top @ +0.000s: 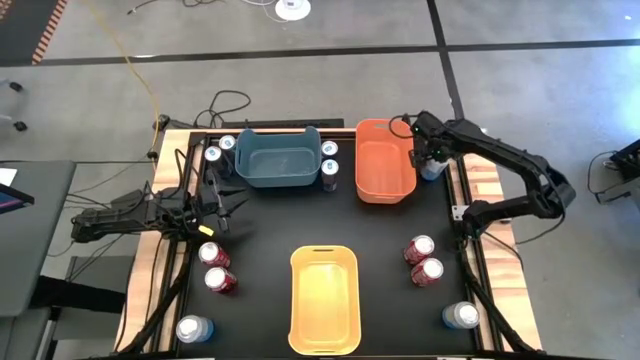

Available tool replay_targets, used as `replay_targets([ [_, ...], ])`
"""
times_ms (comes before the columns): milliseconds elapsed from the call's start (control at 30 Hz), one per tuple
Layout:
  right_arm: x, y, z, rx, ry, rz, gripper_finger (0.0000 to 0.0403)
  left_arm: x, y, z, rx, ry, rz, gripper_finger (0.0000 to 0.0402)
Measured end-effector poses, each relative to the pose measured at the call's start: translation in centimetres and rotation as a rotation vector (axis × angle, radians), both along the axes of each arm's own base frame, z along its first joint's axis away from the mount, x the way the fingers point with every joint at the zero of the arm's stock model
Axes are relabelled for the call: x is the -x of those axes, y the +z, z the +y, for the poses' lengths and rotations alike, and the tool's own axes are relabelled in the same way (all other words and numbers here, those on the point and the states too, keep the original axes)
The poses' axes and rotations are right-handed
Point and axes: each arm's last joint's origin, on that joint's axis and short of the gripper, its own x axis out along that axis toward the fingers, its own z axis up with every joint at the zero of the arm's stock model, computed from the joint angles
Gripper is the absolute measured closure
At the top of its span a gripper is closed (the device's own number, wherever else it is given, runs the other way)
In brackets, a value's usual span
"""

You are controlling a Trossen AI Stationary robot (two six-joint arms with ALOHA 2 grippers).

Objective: Sort soda cans
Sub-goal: Put the blue white soda can into the yellow bin

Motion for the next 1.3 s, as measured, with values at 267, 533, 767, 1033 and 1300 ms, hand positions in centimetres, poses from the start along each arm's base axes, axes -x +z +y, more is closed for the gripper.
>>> replay_targets([
  [267, 0.0, 0.8, 0.8, 0.039, 0.035, -0.015, 0.0007, 0.0, 0.0, 0.0, 0.004, 0.000, 0.005, 0.0275],
  [533, 1.4, 3.1, 2.1, 0.166, 0.015, -0.057, 0.0007, 0.0, 0.0, 0.0, 0.007, 0.001, 0.001, 0.0275],
  [767, 2.3, 2.7, 2.5, 0.120, -0.042, -0.018, 0.0007, 0.0, -0.1, 0.0, 0.006, 0.001, 0.002, 0.0275],
  [1033, 2.0, 0.3, 1.7, 0.047, -0.089, -0.128, 0.0007, 0.0, -0.1, 0.0, -0.011, 0.000, 0.009, 0.0275],
  [1300, 1.8, 0.5, 1.6, 0.046, -0.048, -0.193, 0.0007, 0.0, 0.0, 0.0, -0.032, 0.003, 0.008, 0.0275],
])
